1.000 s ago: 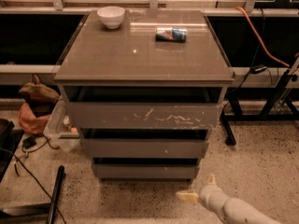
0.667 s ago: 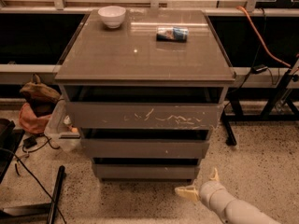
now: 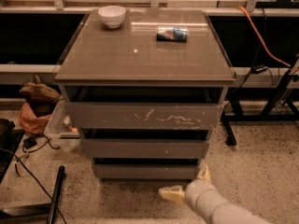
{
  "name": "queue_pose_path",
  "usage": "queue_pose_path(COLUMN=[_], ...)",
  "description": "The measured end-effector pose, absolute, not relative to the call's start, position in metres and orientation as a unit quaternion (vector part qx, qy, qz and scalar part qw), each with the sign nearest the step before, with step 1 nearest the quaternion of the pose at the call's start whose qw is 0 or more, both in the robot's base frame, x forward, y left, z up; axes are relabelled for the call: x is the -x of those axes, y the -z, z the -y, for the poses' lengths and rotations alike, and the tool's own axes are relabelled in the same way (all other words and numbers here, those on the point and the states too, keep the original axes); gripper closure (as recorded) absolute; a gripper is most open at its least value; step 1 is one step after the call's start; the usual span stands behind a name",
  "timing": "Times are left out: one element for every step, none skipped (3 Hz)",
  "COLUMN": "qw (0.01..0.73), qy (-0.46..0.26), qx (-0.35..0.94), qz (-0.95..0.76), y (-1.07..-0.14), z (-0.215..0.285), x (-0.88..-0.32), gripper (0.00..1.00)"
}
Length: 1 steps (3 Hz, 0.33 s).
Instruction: Close bottom drawer
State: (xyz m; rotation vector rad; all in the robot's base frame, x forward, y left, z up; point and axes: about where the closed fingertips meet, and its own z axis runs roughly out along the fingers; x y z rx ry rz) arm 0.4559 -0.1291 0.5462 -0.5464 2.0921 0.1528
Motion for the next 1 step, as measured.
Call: queue_pose_path(qw=[0.469], qy=[-0.040], qx=[0.210], qz=[-0.857], y=[-0.5724], z=[0.1416], x=[-0.4583], gripper=[0.00])
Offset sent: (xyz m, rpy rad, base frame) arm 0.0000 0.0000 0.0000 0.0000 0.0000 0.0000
